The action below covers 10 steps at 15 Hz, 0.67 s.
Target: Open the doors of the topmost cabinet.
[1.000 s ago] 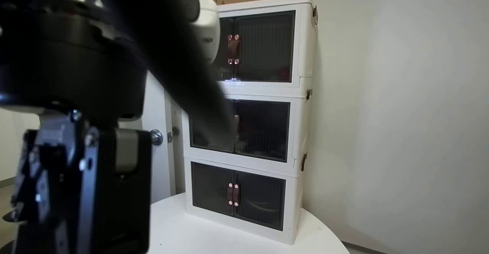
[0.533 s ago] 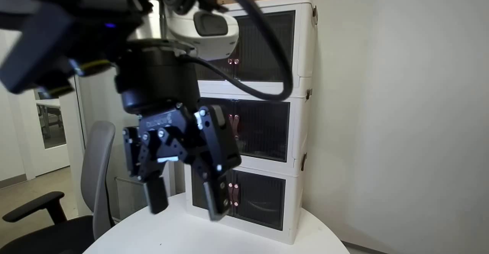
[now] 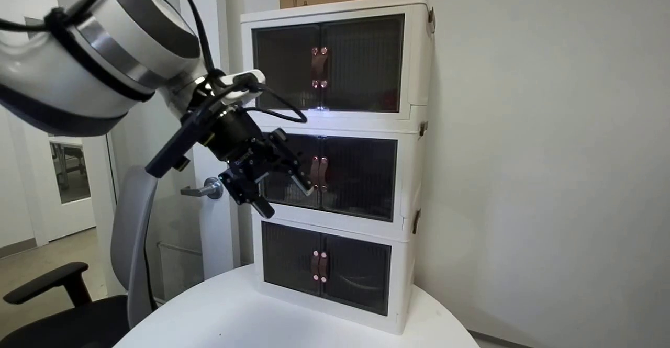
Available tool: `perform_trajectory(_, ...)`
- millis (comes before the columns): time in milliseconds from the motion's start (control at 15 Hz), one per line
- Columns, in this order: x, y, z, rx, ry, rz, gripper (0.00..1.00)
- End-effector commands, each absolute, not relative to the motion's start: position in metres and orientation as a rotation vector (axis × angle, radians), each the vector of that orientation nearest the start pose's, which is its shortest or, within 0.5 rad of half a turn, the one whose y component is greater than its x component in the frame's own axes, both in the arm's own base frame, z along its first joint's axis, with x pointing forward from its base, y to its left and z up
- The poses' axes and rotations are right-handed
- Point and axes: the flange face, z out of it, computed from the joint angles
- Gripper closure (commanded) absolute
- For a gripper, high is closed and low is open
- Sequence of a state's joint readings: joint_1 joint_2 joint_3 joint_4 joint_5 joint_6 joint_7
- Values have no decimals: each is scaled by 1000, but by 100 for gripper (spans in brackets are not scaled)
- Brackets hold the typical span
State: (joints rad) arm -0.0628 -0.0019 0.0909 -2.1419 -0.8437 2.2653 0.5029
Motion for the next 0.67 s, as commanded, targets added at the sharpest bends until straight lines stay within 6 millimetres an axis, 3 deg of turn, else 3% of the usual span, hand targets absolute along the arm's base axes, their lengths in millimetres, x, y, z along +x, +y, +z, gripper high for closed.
perform_trajectory(0,602,40,435,2374,5,599,0)
perform_trajectory(133,619,61,444,2314,-42,729,0)
perform_trajectory(600,668,107,491,2141,-242,1149,0)
